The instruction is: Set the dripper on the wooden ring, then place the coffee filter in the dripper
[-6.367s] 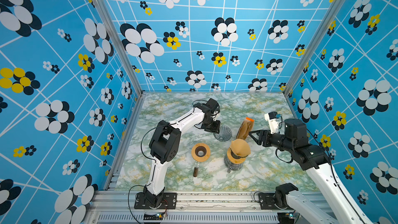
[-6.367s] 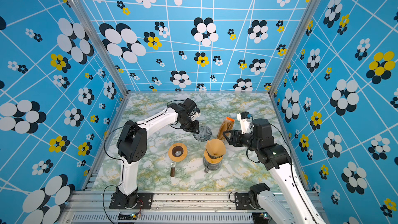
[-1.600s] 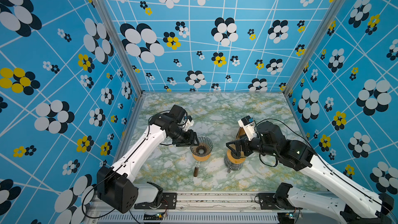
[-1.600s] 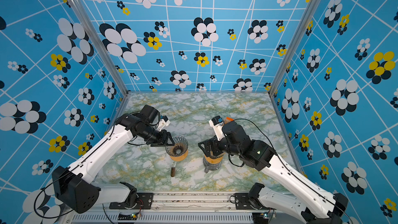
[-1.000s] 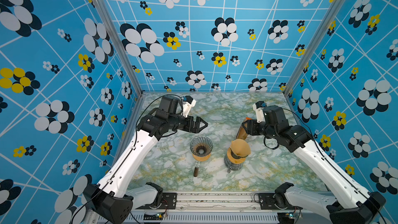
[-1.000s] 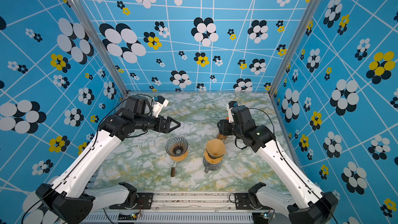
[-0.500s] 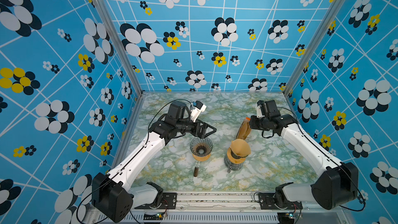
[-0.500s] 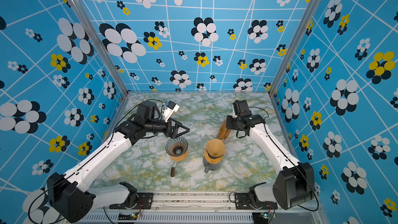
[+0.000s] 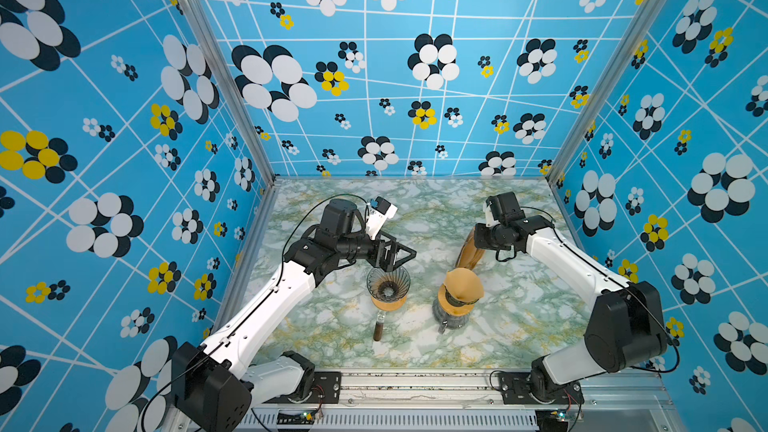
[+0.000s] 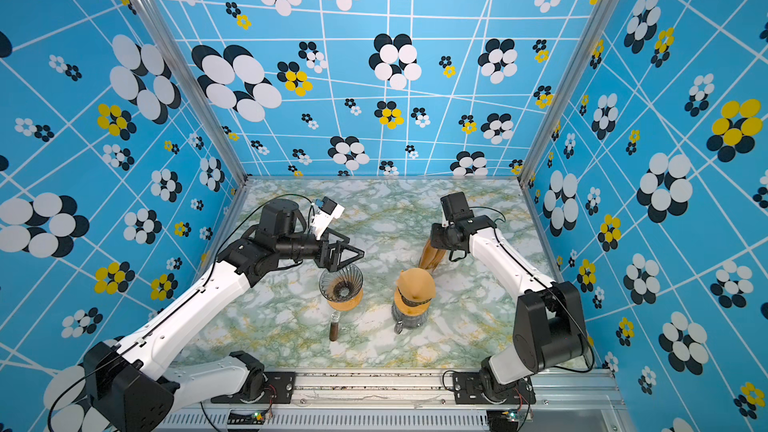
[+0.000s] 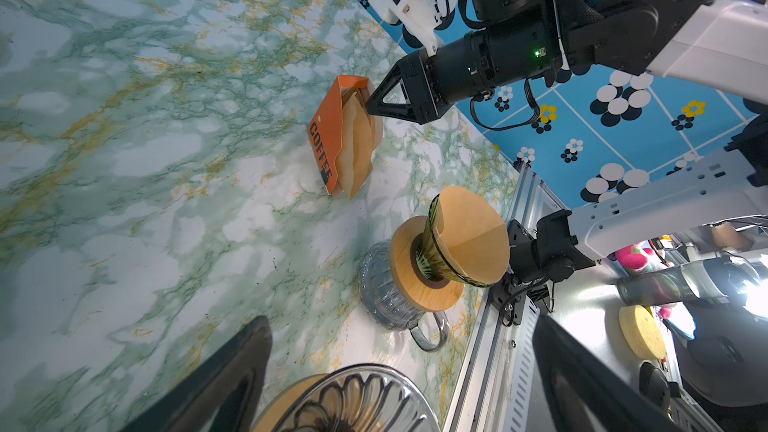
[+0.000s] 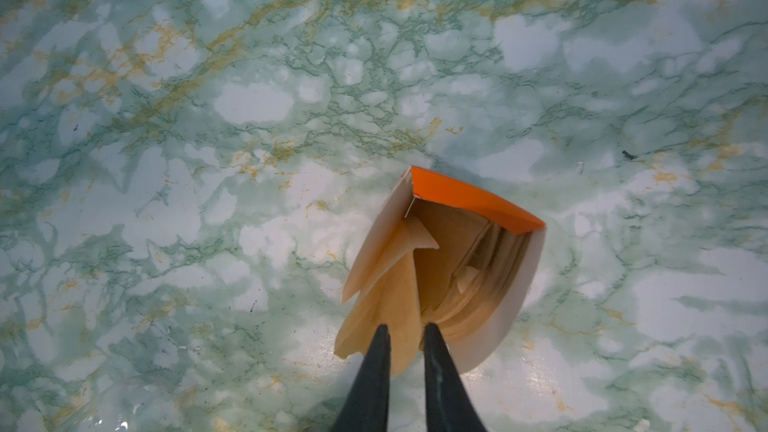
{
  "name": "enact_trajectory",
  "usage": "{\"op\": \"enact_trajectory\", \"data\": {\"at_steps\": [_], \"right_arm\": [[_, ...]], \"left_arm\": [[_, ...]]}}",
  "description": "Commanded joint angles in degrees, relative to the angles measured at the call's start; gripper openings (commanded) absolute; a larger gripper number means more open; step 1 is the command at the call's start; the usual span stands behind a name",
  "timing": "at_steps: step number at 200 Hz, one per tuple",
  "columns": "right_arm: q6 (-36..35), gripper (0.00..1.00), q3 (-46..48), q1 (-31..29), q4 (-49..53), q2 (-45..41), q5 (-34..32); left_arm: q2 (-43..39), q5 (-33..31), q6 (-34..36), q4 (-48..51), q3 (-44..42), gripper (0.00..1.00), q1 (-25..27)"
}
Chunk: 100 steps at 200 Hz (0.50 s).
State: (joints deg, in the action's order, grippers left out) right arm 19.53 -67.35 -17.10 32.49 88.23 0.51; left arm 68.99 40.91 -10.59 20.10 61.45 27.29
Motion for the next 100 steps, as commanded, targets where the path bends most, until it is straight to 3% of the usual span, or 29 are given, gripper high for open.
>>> {"op": "enact_trajectory", "data": {"at_steps": [1, 100], "right_arm": [[-1.2, 0.18, -2.2, 0.3, -0.8, 1.6, -0.8], [-2.3, 0.13, -4.3, 0.3, -2.1, 7.9, -0.8]], "left_arm": [[-0.9, -0.6, 1.6, 1.0, 0.0, 0.99, 0.4], [-0.9, -1.2, 2.7, 2.6, 0.3, 0.99, 0.4]]}}
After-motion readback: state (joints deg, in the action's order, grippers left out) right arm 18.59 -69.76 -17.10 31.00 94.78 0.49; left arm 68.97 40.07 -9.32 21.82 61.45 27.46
